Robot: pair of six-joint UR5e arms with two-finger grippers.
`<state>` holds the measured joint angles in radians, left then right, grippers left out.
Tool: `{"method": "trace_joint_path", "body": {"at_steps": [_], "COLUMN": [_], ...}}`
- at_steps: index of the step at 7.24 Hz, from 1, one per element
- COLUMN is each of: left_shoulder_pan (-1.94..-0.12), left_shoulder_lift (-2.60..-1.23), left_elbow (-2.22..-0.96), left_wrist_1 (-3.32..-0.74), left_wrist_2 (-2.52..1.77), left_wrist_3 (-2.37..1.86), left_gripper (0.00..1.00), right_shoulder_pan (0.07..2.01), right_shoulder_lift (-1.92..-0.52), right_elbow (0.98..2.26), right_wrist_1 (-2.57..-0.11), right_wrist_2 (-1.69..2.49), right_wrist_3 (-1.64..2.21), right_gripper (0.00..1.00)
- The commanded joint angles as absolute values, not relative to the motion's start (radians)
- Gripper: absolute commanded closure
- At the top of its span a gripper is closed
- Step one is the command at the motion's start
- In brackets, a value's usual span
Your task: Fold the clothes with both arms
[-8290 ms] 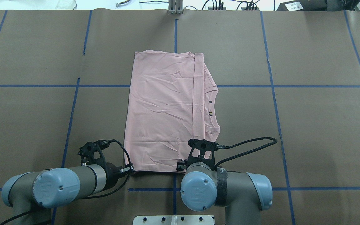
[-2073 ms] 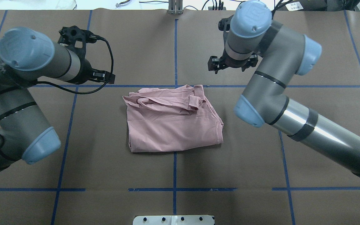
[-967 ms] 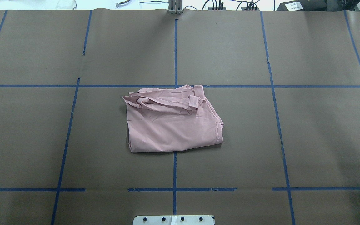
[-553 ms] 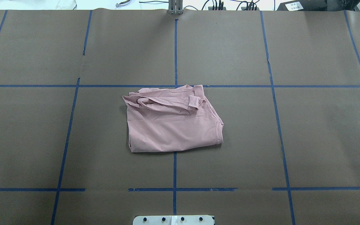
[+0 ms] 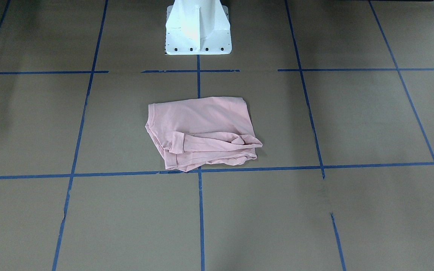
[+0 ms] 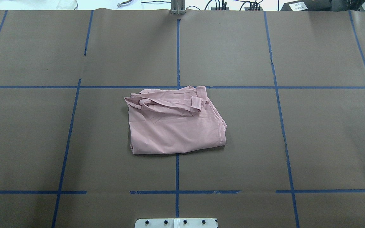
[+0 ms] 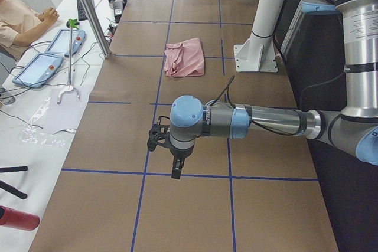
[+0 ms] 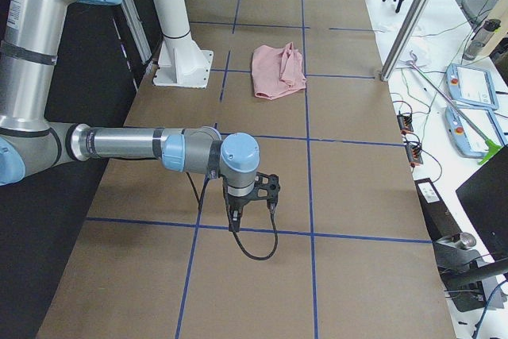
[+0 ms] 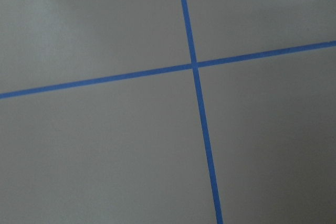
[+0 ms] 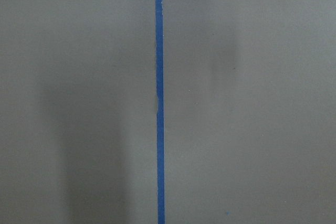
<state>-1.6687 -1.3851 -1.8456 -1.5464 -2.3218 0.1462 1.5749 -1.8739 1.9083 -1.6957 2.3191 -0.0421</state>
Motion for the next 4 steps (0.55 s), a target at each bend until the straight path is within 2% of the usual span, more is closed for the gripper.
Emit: {"method": "trace_joint_path", "body": {"at_steps": [1, 4], "left_shoulder_pan": [-1.666, -1.664], "left_shoulder_lift": [-1.382, -1.381], "left_elbow": [-1.832, -1.821], "left_wrist_1": [-1.557, -1.557], "left_wrist_2": [-2.324, -2.324], "left_wrist_3": [0.146, 0.155], "left_gripper": [0.0, 0.0], "right_shoulder_pan": [1.575, 1.575], "right_shoulder_lift": [-1.875, -1.875], "right_elbow": [1.904, 1.904], "right_wrist_1": [-1.694, -1.694], "right_wrist_2": [2.318, 2.316], "right_wrist_3": [-0.052, -0.054], "right_gripper": [0.0, 0.0]}}
